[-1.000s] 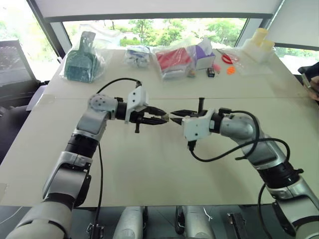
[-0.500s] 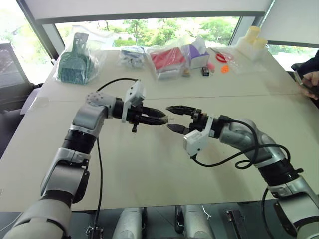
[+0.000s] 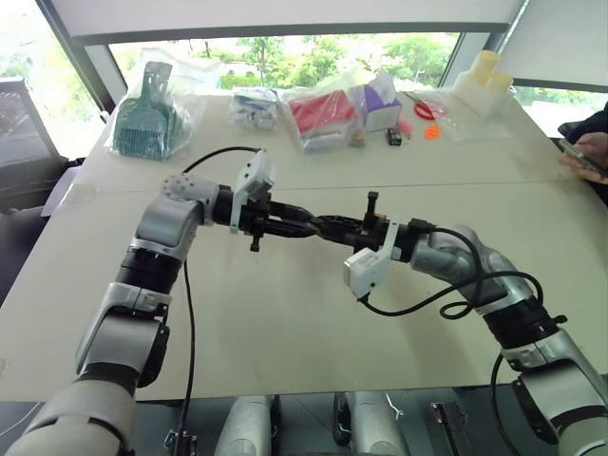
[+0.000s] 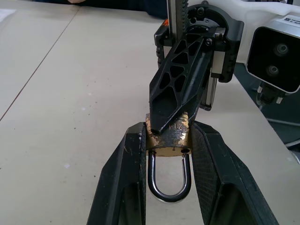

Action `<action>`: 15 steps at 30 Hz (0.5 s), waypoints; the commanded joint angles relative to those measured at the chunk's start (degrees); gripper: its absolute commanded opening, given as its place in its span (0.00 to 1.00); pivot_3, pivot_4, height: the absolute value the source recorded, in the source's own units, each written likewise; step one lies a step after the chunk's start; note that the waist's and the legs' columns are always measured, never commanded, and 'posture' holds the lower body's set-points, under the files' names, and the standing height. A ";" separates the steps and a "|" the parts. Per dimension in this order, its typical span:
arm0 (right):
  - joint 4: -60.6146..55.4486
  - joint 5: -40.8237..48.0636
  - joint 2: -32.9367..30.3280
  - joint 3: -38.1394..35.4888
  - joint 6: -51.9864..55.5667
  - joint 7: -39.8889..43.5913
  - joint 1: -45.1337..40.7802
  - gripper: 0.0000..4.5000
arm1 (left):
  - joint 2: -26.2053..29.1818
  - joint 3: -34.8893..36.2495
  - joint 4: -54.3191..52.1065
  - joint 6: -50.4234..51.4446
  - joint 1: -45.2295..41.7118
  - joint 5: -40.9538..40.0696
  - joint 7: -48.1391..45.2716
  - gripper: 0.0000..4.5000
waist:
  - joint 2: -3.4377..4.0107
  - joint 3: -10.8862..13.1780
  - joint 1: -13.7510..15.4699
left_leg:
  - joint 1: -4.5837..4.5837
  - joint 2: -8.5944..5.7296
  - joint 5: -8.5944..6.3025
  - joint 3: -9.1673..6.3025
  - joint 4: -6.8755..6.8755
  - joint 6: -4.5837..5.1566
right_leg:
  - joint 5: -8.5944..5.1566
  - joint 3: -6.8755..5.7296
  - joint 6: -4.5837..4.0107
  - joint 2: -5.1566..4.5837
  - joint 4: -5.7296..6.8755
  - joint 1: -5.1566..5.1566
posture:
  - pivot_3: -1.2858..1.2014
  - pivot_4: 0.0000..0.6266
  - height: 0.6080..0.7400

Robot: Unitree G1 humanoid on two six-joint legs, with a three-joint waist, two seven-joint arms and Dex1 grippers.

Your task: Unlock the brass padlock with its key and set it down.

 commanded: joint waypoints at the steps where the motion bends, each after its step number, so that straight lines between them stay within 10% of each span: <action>1: -0.91 0.65 0.39 -0.55 -0.25 -0.21 -1.26 0.00 | 0.90 0.40 -2.45 0.65 -0.29 -0.32 -0.11 0.46 | 0.00 0.00 0.01 | 0.00 0.00 0.00 0.00 0.00 0.00 | 0.00 0.00 0.00 0.00 0.00 0.00 | 0.52 0.24 1.00; 7: -0.69 0.64 0.11 -1.39 0.56 -0.75 -0.78 0.00 | 3.26 2.80 -3.96 0.61 0.44 -0.73 2.09 0.99 | 0.00 0.00 -0.12 | 0.00 0.00 0.00 -0.03 -0.01 0.00 | 0.00 0.00 0.00 0.00 0.01 -0.01 | 0.52 0.24 1.00; 10: -0.57 0.54 0.14 -1.56 0.80 -0.96 -0.74 0.00 | 3.73 4.19 -4.94 1.09 0.95 -1.68 3.50 0.99 | 0.00 0.00 0.02 | 0.00 0.01 0.00 -0.12 0.00 0.00 | 0.00 0.00 0.00 0.00 0.00 0.00 | 0.52 0.24 1.00; 15: -1.07 0.76 0.30 -1.54 1.26 -1.10 -0.16 0.00 | 4.34 4.98 -6.37 1.86 2.06 -2.09 4.34 0.59 | 0.00 0.00 -0.01 | 0.00 0.00 0.00 -0.17 0.00 0.00 | 0.00 0.00 0.00 0.00 0.00 0.01 | 0.52 0.24 1.00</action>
